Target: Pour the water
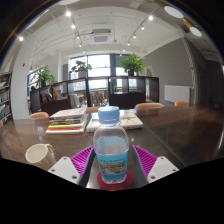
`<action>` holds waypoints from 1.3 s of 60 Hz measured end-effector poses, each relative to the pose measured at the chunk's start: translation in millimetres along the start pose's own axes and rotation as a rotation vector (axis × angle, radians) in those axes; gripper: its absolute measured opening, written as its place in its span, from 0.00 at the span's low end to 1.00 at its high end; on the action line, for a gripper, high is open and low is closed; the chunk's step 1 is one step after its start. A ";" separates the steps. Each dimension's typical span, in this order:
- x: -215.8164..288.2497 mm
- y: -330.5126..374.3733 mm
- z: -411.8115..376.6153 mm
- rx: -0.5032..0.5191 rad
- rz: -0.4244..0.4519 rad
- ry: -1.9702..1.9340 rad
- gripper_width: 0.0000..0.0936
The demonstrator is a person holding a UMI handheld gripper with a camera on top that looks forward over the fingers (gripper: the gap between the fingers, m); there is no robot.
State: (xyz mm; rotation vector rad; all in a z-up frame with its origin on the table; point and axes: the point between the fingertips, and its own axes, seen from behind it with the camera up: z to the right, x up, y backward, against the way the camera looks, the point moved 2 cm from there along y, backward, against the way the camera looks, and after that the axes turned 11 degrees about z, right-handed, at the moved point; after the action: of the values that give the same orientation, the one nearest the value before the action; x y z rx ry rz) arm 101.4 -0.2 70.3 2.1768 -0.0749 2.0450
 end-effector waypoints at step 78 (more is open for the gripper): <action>72.9 343.2 -111.1 0.092 0.044 0.038 0.89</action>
State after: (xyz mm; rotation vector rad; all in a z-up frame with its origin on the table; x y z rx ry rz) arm -52.0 -317.7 175.8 2.2074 -0.0243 2.1534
